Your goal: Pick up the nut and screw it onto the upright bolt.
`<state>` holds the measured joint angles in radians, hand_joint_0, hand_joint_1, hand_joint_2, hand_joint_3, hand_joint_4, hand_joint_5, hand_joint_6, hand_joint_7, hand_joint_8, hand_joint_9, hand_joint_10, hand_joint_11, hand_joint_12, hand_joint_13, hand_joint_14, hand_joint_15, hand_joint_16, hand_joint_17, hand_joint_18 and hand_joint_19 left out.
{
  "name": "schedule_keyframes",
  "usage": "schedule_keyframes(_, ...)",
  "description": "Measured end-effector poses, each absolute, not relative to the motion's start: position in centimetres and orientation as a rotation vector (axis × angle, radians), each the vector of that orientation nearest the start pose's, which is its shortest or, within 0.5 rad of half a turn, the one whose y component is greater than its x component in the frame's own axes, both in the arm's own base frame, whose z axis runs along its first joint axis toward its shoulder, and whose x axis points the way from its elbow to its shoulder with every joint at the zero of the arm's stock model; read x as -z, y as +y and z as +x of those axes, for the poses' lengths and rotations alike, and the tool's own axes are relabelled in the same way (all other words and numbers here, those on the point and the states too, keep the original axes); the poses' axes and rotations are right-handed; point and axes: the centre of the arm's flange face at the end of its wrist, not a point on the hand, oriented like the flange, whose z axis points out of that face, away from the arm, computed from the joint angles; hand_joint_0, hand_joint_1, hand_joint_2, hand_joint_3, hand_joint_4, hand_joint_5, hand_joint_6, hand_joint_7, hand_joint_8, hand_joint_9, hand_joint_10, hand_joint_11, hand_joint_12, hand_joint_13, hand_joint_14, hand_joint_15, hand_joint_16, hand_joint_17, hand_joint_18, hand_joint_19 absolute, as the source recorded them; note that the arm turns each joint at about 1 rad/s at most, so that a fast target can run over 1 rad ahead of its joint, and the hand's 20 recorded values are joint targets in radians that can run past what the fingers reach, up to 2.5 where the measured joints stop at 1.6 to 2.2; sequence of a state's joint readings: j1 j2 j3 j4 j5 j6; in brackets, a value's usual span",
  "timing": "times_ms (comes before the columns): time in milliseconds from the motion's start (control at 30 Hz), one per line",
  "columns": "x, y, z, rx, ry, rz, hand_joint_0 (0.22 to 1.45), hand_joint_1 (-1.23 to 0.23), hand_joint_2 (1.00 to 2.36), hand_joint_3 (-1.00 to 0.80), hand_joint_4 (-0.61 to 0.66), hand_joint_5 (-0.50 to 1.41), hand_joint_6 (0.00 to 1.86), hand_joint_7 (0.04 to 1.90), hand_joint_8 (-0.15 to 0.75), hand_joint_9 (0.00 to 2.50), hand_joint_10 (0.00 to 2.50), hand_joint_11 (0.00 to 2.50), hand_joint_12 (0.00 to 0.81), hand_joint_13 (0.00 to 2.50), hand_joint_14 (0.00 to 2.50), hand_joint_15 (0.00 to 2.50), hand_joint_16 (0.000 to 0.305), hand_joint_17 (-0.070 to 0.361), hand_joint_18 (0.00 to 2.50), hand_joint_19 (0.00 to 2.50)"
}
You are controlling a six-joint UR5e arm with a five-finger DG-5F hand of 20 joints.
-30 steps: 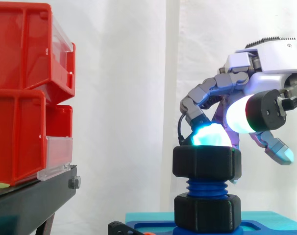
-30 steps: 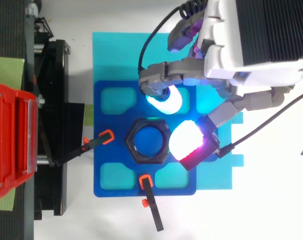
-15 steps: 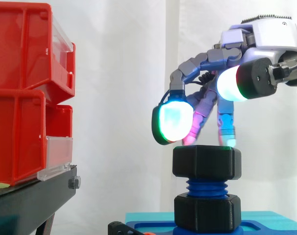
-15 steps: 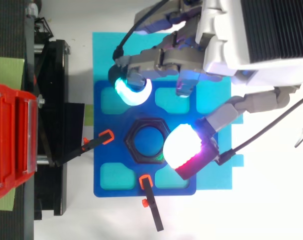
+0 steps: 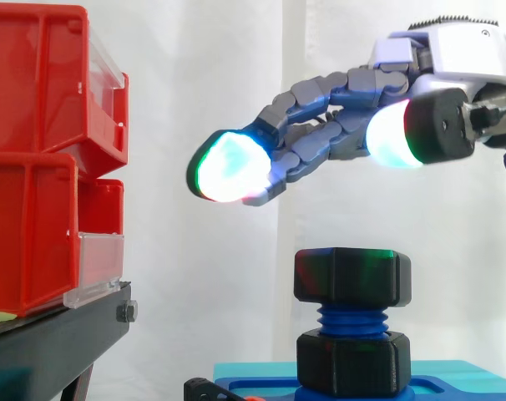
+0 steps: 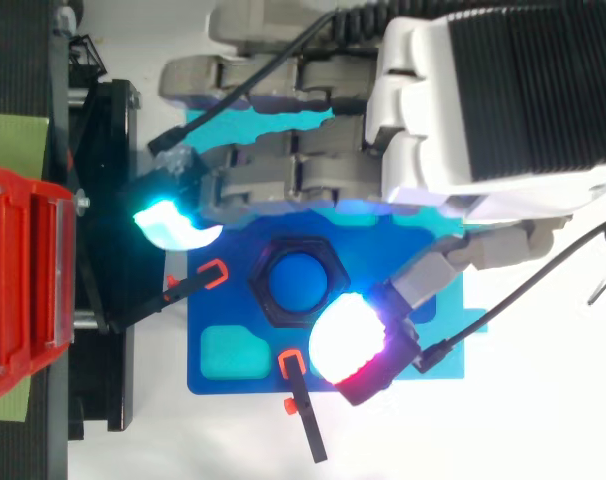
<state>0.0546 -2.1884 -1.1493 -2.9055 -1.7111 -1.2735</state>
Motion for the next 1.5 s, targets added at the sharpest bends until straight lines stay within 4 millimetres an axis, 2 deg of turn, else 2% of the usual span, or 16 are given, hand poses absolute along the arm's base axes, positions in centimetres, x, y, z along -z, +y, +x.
schedule_keyframes(200, -32.8, -6.9, 74.3, -0.401, 1.549, 0.081, 0.44, -0.37, 1.0, -0.5, 0.05, -0.23, 0.5, 0.51, 0.122, 0.03, 0.0, 0.0, 0.297, 0.0, 0.0, 0.0, 0.041, 0.092, 0.0, 0.0)
schedule_keyframes(533, -32.3, -6.0, 74.1, -0.409, 1.58, 0.082, 0.44, -0.35, 1.0, -0.5, 0.1, -0.21, 0.5, 0.54, 0.148, 0.07, 0.0, 0.0, 0.302, 0.0, 0.0, 0.0, 0.042, 0.094, 0.0, 0.0)
schedule_keyframes(867, -31.9, -5.7, 73.6, -0.413, 1.629, 0.083, 0.44, -0.34, 1.0, -0.5, 0.17, -0.17, 0.5, 0.69, 0.183, 0.16, 0.0, 0.0, 0.309, 0.0, 0.0, 0.0, 0.039, 0.089, 0.0, 0.0)
schedule_keyframes(1500, -31.8, -5.4, 73.6, -0.418, 1.639, 0.077, 0.45, -0.33, 1.0, -0.5, 0.19, -0.15, 0.5, 0.83, 0.207, 0.25, 0.0, 0.0, 0.301, 0.01, 0.0, 0.0, 0.036, 0.08, 0.0, 0.0)
